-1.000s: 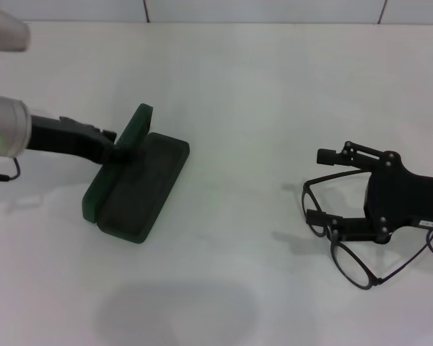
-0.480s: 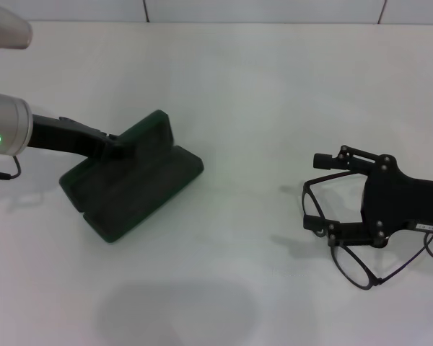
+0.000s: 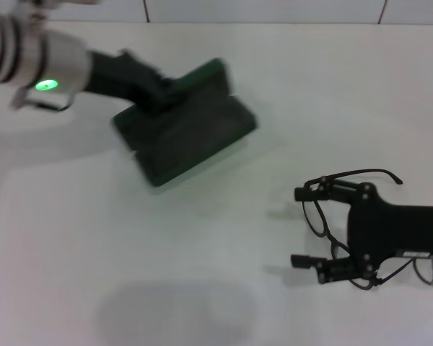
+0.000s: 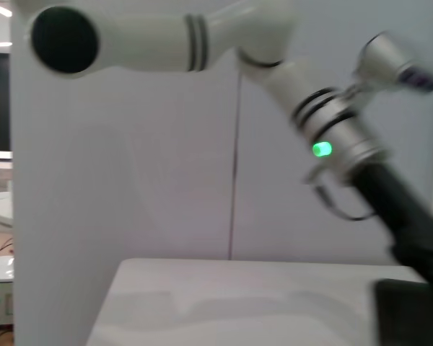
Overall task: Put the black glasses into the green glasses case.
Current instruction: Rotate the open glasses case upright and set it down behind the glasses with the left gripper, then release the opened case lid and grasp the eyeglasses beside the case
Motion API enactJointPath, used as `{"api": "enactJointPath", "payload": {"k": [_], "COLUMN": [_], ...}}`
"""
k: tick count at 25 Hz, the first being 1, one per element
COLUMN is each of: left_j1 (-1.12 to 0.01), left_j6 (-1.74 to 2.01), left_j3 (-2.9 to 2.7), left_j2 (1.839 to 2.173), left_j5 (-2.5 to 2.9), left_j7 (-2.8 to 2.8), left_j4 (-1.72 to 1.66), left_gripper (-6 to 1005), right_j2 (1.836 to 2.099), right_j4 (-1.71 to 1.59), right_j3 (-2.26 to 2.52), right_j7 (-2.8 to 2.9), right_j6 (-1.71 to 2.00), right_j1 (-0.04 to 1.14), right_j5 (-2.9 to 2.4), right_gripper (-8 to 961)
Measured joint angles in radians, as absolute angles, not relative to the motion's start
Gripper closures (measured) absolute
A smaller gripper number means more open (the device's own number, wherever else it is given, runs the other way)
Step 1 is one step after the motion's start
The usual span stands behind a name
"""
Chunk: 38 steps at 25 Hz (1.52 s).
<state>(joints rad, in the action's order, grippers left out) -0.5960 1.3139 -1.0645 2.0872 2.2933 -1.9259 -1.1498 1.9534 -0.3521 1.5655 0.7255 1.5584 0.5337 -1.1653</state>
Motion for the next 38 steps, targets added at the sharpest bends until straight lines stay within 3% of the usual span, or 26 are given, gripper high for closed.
{"api": "enactJointPath", "payload": {"k": [9, 16, 27, 32, 38], "left_j1": [-0.832, -0.902, -0.911, -0.864, -0.662], "left_j6": [1.232, 1.113, 1.115, 1.12, 1.14], "left_j3": [-1.127, -1.251, -1.303, -1.318, -1.319], "left_j2": [2.088, 2.089, 2.092, 2.094, 2.094], "left_j5": [2.199, 2.211, 2.198, 2.132, 1.697], "left_j7": [-1.546, -1.516, -1.591, -1.597, -1.456], "left_j4": [-0.861, -0.741, -0.75, -0.81, -0.92], "left_gripper": [785, 775, 761, 754, 494], "right_j2": [1.988, 1.998, 1.991, 1.99, 2.0], "right_j4": [-0.359, -0.358, -0.356, -0.36, -0.366], "right_j3": [1.569, 1.566, 1.564, 1.562, 1.504], "right_j7": [0.725, 0.714, 0.719, 0.719, 0.723], "right_j6": [1.551, 1.551, 1.535, 1.526, 1.54], "right_j1": [0.522, 0.508, 0.513, 0.512, 0.509], "right_j5": [-1.195, -1.201, -1.201, -1.195, -1.189], "right_gripper": [83, 84, 84, 84, 84]}}
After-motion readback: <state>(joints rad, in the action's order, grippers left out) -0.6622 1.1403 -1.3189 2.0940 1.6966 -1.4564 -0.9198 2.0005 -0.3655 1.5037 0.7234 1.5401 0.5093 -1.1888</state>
